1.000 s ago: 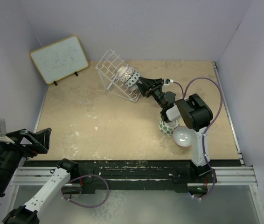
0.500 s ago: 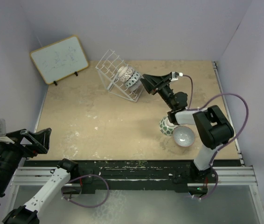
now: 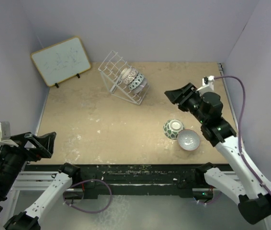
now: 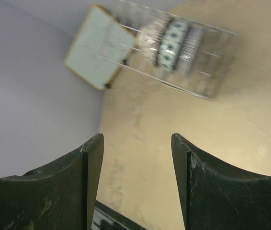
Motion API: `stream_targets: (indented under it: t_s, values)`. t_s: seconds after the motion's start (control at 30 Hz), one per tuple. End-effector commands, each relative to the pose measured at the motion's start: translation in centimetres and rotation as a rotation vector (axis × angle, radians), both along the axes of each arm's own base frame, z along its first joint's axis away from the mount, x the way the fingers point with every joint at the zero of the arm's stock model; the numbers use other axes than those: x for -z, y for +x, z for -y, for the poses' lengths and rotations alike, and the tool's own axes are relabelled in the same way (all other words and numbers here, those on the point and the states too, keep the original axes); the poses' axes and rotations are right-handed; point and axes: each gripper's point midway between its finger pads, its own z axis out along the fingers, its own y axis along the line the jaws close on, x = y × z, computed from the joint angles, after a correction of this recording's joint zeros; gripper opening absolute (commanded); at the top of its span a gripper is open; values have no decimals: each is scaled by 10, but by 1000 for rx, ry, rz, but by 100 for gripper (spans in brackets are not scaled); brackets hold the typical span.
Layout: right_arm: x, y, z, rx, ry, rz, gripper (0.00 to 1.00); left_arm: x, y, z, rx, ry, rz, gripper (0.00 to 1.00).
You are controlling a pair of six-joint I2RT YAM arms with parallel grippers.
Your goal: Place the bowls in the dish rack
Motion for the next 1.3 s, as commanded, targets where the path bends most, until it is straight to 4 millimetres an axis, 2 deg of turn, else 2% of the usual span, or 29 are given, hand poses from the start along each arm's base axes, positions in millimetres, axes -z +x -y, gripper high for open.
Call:
stream_targets:
  t_s: [0.0, 0.1, 0.23, 0.43, 0.5, 0.7, 0.8, 0.93, 1.17, 1.27]
  values:
    - [108, -65, 69, 85, -479, -439, 60, -4, 5, 11, 46, -36, 33, 99]
    - [131, -96, 88, 83, -574, -572, 59, -1, 8, 14, 56, -42, 31, 99]
    - [145, -124, 109, 102, -650, -658, 59, 0, 9, 16, 65, -45, 36, 99]
    - [169, -151, 118, 51, -721, -766, 57, 2, 11, 18, 71, -43, 35, 99]
    - [175, -157, 116, 25, -726, -784, 49, 4, 12, 18, 72, -40, 32, 99]
    - [183, -155, 109, 5, -741, -797, 50, 8, 14, 18, 66, -39, 25, 99]
    - [192, -151, 101, -7, -771, -817, 62, 9, 14, 18, 63, -39, 26, 99]
    - [201, -147, 84, -13, -845, -825, 67, 8, 14, 15, 54, -31, 30, 99]
    - [211, -127, 78, 26, -894, -800, 66, 11, 12, 14, 56, -29, 24, 99]
    - [221, -122, 79, 33, -935, -815, 61, 14, 12, 14, 57, -26, 16, 99]
